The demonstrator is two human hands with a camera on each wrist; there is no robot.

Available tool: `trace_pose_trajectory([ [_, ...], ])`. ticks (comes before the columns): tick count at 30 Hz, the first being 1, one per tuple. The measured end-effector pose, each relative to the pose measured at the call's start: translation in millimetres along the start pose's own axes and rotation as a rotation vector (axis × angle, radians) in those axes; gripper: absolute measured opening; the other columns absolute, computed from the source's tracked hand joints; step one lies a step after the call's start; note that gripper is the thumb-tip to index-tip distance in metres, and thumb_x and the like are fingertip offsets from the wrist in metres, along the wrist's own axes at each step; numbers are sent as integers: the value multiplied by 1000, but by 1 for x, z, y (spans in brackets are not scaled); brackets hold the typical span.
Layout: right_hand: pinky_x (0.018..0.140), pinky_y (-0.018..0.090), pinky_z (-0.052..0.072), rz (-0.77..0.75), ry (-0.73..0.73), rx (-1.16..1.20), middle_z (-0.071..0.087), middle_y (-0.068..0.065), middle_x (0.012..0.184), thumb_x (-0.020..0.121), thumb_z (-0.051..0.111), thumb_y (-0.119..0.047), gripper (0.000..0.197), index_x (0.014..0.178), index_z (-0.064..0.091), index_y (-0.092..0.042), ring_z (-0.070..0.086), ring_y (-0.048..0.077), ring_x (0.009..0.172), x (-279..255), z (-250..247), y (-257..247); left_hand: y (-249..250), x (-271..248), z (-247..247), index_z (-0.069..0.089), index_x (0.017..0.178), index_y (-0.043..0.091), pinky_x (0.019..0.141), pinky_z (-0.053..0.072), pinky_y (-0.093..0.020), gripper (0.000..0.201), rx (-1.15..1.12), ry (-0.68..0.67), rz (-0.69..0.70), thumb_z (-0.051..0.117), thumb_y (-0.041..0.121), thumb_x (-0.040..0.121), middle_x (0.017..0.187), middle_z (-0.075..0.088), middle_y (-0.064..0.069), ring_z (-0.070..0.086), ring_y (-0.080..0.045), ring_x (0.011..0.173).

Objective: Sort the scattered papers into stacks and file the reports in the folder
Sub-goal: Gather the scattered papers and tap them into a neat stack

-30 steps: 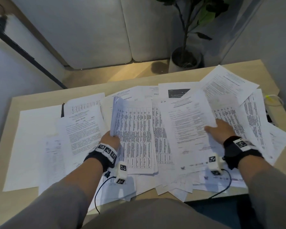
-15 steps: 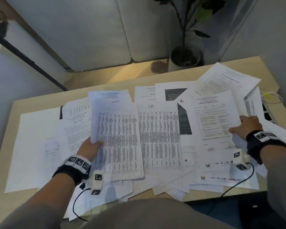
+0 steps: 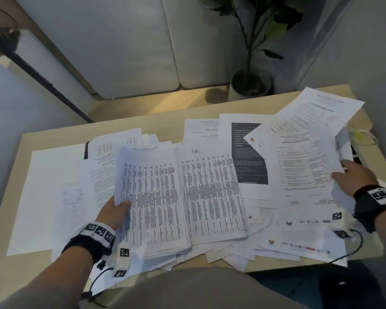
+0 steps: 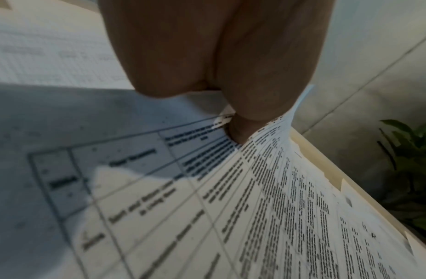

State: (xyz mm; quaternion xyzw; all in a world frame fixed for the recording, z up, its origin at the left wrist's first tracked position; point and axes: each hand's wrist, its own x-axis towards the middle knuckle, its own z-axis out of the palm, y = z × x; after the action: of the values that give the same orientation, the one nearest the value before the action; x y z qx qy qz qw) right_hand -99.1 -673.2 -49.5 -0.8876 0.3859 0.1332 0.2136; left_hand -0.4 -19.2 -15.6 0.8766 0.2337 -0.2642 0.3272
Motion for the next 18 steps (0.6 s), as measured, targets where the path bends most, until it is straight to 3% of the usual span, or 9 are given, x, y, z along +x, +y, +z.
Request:
trace_pose_trajectory([
  [4, 87, 41, 43, 24, -18, -15, 66, 25, 129, 103, 58, -23, 33, 127, 66, -2, 55, 35, 97, -8, -6, 12, -9, -3, 6, 53, 142, 14, 97, 43, -43, 43, -75, 34, -30, 58, 32, 104, 117, 60, -6, 53, -26, 102],
  [7, 98, 45, 45, 68, 27, -123, 63, 25, 137, 102, 59, -24, 33, 124, 69, -2, 60, 44, 116, -12, -11, 22, -11, -3, 9, 54, 141, 10, 102, 43, -45, 43, -92, 39, -55, 59, 29, 104, 127, 62, -14, 51, -26, 103],
  [10, 108, 48, 45, 129, 120, -86, 59, 23, 145, 100, 58, -16, 38, 136, 64, -6, 57, 47, 126, -20, -16, 22, -10, -5, 10, 53, 141, 8, 91, 43, -39, 42, -106, 30, -40, 58, 28, 104, 117, 60, -11, 55, -25, 94],
  [13, 98, 51, 48, 64, 185, 75, 63, 29, 133, 100, 54, -11, 39, 138, 61, -14, 59, 51, 114, -30, -25, 9, -10, -9, 9, 50, 146, 10, 97, 42, -40, 46, -129, 43, 3, 57, 29, 105, 131, 61, -13, 58, -30, 108],
  [15, 91, 53, 51, -2, 229, 211, 66, 28, 121, 98, 52, -29, 30, 125, 61, -20, 62, 48, 105, -40, -35, -4, -10, -10, 7, 51, 145, 11, 100, 41, -41, 45, -144, 59, 27, 57, 31, 105, 132, 61, -11, 57, -32, 115],
  [16, 88, 51, 54, -17, 246, 313, 68, 23, 113, 96, 50, -37, 29, 119, 61, -23, 66, 43, 98, -48, -41, -14, -10, -10, 6, 52, 145, 10, 101, 40, -41, 45, -150, 64, 36, 57, 31, 105, 129, 61, -9, 57, -33, 117],
  [18, 75, 33, 58, -33, 246, 534, 71, 8, 96, 98, 55, -36, 19, 111, 66, -27, 69, 23, 79, -66, -48, -35, -10, -9, 5, 53, 144, 11, 104, 39, -42, 44, -175, 69, 45, 57, 31, 105, 126, 60, -7, 56, -32, 118],
])
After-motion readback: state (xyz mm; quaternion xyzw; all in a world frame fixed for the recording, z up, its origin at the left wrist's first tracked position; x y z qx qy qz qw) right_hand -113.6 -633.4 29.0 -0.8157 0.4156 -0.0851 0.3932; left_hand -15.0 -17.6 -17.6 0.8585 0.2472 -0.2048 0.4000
